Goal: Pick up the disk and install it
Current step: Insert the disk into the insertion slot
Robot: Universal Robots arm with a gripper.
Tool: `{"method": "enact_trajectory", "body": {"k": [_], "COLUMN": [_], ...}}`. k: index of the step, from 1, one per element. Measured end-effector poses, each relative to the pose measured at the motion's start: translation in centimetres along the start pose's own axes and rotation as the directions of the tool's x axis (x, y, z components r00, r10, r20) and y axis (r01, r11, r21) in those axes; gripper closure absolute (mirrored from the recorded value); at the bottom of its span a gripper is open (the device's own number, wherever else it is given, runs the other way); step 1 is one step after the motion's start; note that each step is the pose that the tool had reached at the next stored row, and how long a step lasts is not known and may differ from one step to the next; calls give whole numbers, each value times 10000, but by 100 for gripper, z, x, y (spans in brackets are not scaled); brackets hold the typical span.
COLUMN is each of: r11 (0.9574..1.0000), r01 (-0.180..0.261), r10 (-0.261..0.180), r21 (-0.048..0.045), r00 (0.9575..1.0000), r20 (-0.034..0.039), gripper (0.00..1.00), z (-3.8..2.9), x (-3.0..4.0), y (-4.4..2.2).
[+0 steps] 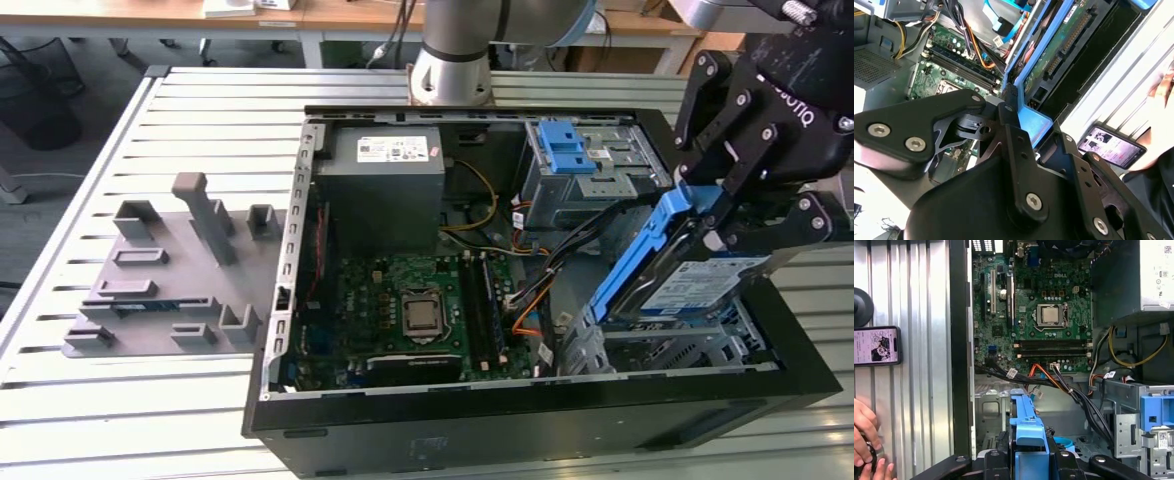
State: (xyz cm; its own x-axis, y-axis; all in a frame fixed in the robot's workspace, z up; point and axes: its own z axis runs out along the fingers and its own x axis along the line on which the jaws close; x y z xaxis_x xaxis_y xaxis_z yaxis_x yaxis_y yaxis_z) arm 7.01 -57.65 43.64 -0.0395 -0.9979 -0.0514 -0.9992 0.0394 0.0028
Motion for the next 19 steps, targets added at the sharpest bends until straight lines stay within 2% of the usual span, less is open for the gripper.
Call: {"method": "enact_trajectory", "body": {"k": [11, 15, 19], "r11": [10000, 10000, 10000], "r01": [-3, -4, -4], "r10": [3, 4, 4], "r21": [1, 1, 1], "r00": [10000, 10000, 10000], "r20": [-4, 18, -7], "gripper": [64, 64, 64], "z": [47, 16, -4], "x": [5, 5, 2], "y": [-4, -3, -4]}}
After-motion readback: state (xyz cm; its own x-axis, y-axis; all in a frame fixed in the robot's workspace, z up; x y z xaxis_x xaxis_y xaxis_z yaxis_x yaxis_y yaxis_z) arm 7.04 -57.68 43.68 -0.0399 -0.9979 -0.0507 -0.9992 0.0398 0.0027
